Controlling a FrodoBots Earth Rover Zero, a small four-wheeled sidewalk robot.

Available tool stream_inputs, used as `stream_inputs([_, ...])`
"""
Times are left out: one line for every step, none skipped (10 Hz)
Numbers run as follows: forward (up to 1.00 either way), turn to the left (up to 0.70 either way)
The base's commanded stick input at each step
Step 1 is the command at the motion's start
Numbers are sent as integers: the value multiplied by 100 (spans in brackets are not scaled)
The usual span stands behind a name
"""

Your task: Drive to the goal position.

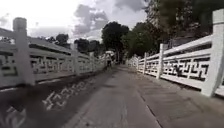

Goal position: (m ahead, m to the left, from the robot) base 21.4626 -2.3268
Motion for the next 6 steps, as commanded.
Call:
stream_inputs([45, 0])
stream_inputs([45, -15])
stream_inputs([45, -24])
stream_inputs([45, -11])
stream_inputs([45, 0])
stream_inputs([45, 0])
